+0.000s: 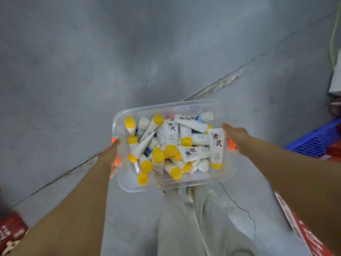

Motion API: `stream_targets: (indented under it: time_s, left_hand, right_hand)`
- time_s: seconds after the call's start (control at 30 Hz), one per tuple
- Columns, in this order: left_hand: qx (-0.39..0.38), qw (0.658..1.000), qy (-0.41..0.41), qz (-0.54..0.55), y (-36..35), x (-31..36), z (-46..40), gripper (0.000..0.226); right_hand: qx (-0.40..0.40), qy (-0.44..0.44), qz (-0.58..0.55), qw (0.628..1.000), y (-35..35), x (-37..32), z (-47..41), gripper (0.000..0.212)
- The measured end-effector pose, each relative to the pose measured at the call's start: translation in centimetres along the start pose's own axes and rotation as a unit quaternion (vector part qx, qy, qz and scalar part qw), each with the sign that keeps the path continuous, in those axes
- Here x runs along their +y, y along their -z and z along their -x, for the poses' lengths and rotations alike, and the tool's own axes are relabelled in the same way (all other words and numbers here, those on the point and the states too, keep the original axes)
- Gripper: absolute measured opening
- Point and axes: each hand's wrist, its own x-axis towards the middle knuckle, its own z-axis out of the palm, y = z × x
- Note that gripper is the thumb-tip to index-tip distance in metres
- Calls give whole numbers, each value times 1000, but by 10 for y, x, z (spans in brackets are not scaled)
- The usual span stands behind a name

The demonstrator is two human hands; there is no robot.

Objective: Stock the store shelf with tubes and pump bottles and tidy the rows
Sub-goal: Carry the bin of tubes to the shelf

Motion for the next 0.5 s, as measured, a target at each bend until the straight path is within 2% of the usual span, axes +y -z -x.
stream_targets:
  time_s: [0.13, 0.37, 0.5]
  left_hand:
    - [-4, 1000, 0, 26, 14, 6, 79, 60]
    - [-8, 998, -21, 51, 28, 34, 206, 70]
    - [-15, 998, -30, 56, 27, 56, 264, 72]
  right_hand:
    - [13, 26, 14, 999, 51, -24, 58, 37]
    - [37, 49, 20, 998, 145, -54, 139, 48]
    - [26, 79, 29, 996, 191, -78, 165, 55]
